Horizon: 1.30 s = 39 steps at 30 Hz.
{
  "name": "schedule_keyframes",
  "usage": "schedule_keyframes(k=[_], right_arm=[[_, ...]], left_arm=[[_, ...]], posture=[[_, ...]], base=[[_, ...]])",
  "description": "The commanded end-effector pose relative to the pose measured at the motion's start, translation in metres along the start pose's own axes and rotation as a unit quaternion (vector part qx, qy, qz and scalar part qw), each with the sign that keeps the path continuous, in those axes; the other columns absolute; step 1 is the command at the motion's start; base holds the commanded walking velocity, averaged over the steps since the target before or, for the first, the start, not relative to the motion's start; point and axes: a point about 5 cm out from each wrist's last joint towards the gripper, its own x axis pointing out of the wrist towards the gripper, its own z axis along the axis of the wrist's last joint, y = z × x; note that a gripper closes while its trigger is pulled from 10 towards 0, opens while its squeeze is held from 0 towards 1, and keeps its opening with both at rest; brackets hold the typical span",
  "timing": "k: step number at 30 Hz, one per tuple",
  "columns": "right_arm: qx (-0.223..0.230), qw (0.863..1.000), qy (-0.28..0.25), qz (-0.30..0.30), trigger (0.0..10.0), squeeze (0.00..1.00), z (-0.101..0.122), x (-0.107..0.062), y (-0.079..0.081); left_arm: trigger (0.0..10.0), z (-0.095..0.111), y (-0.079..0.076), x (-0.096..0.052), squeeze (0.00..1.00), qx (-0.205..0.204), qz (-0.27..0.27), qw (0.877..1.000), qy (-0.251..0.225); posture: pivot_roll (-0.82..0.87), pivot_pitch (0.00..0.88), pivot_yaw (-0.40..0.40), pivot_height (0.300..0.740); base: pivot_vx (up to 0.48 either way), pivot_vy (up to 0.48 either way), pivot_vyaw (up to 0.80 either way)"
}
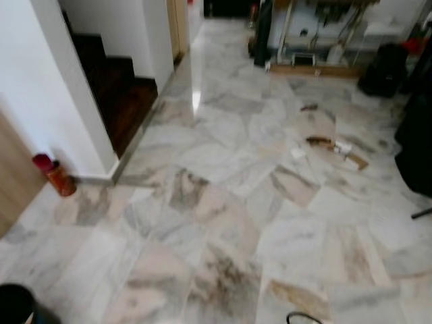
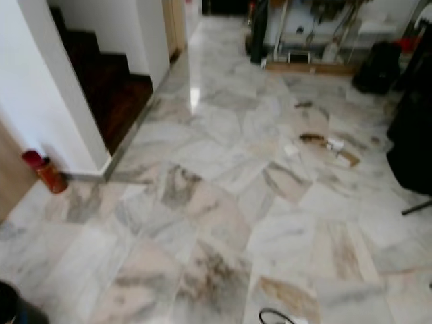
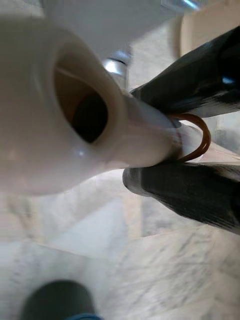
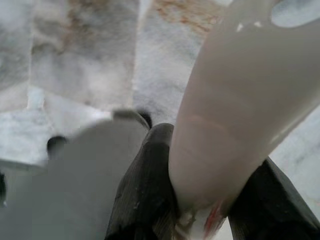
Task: Sweep floor
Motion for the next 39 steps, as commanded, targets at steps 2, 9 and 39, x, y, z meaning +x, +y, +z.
schedule_keyframes(k=[2, 9, 39], right_arm=[[-0.027, 0.99, -0.077, 0.113, 10.0, 0.0, 0.051, 0.003, 0.024], [-0.027, 0.99, -0.077, 0.114, 10.0, 0.0, 0.052, 0.003, 0.026], [-0.017, 0.993, -0.077, 0.087, 10.0, 0.0, 0.052, 0.003, 0.005]], left_arm=[[10.0, 0.056, 0.001, 0.003, 0.0, -0.112, -0.016, 0.988, -0.105], [10.0, 0.059, -0.011, 0.005, 0.0, -0.11, -0.022, 0.988, -0.104], [10.0, 0.059, 0.0, 0.003, 0.0, -0.104, -0.021, 0.988, -0.113]], posture=[[0.1, 0.082, -0.009, 0.74], [0.09, 0.07, -0.011, 0.74], [0.11, 0.008, -0.011, 0.74]], base=[[0.364, 0.0, 0.0], [0.365, 0.0, 0.0], [0.366, 0.0, 0.0]])
